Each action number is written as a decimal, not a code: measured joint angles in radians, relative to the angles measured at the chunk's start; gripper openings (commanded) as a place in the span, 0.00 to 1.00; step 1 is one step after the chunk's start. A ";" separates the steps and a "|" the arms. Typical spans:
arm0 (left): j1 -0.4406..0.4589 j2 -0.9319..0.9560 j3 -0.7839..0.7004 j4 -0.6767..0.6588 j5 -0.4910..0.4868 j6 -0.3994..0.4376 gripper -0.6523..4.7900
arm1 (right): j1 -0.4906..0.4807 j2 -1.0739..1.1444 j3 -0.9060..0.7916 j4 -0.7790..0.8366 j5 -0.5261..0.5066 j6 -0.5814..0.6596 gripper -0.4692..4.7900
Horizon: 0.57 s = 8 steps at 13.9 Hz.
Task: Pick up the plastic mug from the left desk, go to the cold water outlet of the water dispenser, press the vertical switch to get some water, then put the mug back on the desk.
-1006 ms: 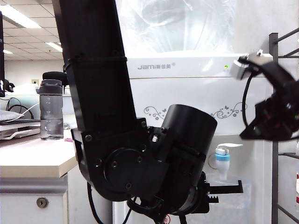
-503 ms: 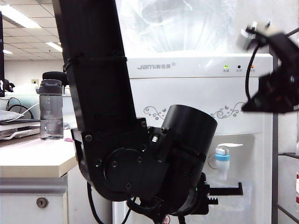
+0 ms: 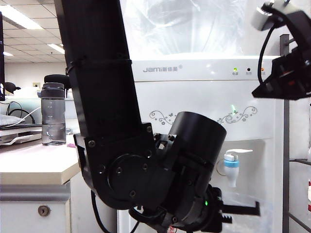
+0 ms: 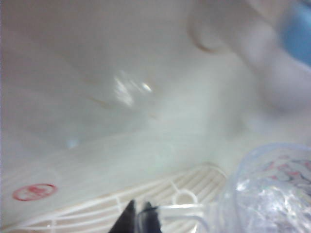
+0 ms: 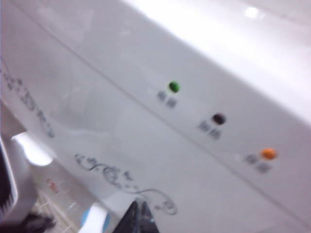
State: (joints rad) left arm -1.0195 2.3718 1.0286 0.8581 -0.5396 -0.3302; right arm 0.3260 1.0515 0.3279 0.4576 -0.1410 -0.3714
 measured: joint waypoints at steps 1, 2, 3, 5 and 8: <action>0.000 0.000 0.000 -0.002 0.006 0.005 0.11 | 0.000 -0.005 0.002 0.000 0.006 0.000 0.08; 0.000 0.000 0.000 -0.003 0.009 0.009 0.11 | 0.000 -0.007 0.008 0.000 0.010 0.000 0.08; 0.000 0.000 0.000 -0.003 0.009 0.012 0.11 | -0.001 -0.007 0.015 -0.001 0.011 0.000 0.08; 0.000 0.000 0.000 -0.003 0.013 0.016 0.11 | -0.001 -0.007 0.034 0.000 0.018 0.000 0.08; 0.000 0.000 -0.005 0.005 0.029 0.019 0.11 | -0.001 -0.007 0.069 0.003 0.034 0.000 0.08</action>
State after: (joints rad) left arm -1.0195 2.3718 1.0241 0.8631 -0.5106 -0.3107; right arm 0.3248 1.0447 0.3973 0.4610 -0.1074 -0.3714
